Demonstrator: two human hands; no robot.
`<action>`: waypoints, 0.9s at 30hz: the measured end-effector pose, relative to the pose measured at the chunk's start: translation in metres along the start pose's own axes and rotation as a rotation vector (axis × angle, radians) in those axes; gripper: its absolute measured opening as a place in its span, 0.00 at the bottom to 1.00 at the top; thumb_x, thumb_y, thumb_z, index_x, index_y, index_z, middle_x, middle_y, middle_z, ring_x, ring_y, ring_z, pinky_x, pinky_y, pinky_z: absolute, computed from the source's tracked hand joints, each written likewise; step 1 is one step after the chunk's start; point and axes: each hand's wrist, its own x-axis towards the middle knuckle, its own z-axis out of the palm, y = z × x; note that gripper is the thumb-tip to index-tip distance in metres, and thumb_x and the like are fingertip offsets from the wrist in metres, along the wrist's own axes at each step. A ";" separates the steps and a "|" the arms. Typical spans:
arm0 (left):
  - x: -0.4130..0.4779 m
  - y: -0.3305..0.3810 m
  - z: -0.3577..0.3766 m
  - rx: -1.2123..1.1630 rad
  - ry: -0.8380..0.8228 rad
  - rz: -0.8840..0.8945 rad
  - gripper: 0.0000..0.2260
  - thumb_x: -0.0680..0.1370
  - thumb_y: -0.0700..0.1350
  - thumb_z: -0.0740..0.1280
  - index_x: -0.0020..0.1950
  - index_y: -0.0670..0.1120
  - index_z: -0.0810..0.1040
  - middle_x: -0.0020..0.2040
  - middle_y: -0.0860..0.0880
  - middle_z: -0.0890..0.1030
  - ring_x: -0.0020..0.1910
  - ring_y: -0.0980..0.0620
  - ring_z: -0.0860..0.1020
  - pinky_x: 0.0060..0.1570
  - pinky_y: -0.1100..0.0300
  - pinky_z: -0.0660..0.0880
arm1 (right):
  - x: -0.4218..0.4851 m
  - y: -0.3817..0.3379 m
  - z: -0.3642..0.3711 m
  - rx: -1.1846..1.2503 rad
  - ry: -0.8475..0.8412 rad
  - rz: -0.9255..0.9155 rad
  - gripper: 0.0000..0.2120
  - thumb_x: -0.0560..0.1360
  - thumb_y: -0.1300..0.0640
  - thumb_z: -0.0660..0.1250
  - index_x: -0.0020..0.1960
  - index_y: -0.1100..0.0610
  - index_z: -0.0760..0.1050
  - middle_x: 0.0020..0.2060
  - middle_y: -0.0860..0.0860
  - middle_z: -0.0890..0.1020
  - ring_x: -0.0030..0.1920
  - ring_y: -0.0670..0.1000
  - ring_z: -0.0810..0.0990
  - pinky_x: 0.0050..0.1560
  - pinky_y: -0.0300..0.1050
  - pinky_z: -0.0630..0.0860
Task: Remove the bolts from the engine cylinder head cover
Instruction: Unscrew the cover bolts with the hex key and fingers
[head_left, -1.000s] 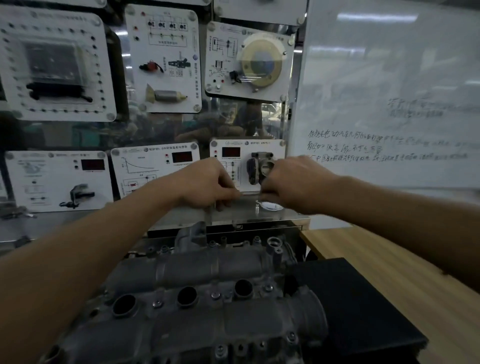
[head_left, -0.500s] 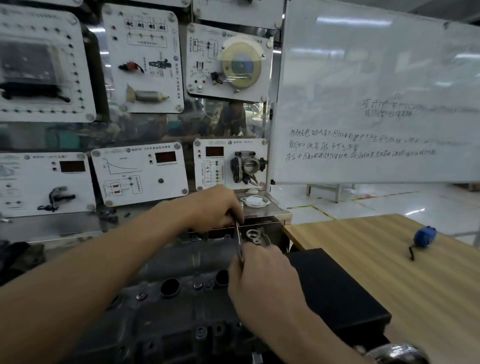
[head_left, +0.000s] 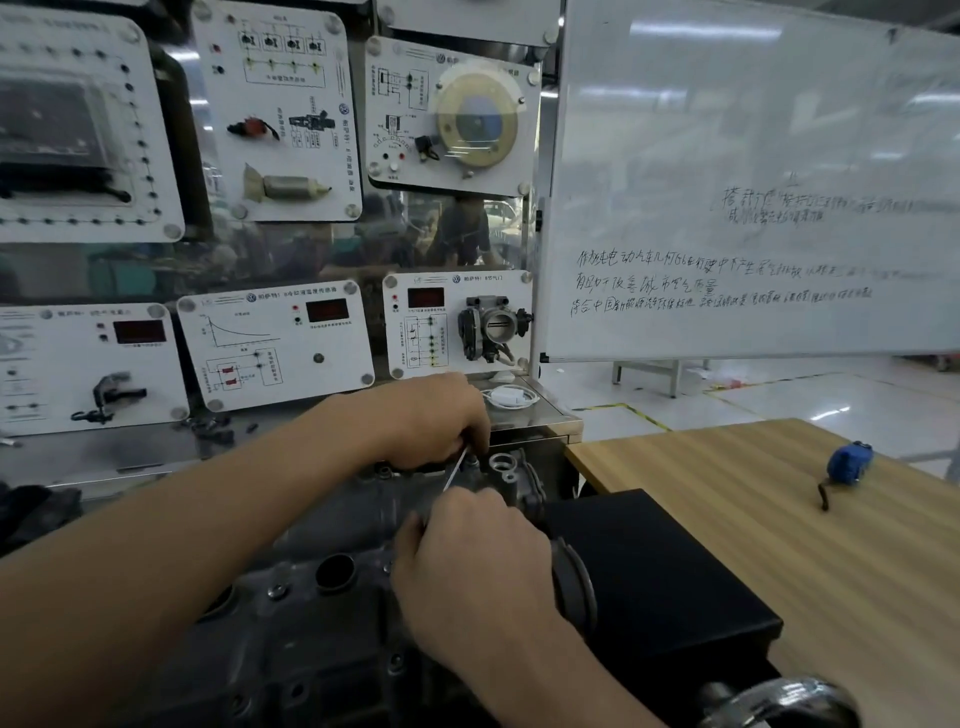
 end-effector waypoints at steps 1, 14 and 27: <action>0.001 0.002 0.001 0.043 0.001 0.010 0.16 0.78 0.38 0.62 0.57 0.54 0.84 0.54 0.53 0.83 0.48 0.54 0.80 0.46 0.60 0.75 | 0.001 0.000 0.000 -0.003 -0.011 -0.003 0.17 0.78 0.43 0.58 0.35 0.51 0.61 0.33 0.47 0.63 0.38 0.55 0.72 0.38 0.47 0.66; -0.007 0.009 0.011 -0.120 -0.004 0.008 0.17 0.79 0.38 0.61 0.60 0.55 0.82 0.51 0.54 0.84 0.43 0.59 0.74 0.49 0.57 0.74 | 0.000 -0.009 -0.006 -0.004 -0.035 -0.008 0.11 0.77 0.46 0.60 0.43 0.52 0.65 0.49 0.55 0.78 0.50 0.59 0.79 0.41 0.48 0.66; -0.018 0.008 0.032 -0.250 0.178 -0.144 0.14 0.81 0.40 0.64 0.63 0.50 0.81 0.58 0.50 0.84 0.58 0.52 0.79 0.60 0.54 0.74 | -0.003 0.011 -0.025 -0.016 -0.043 -0.044 0.11 0.77 0.46 0.59 0.43 0.53 0.67 0.45 0.53 0.77 0.47 0.57 0.79 0.40 0.47 0.70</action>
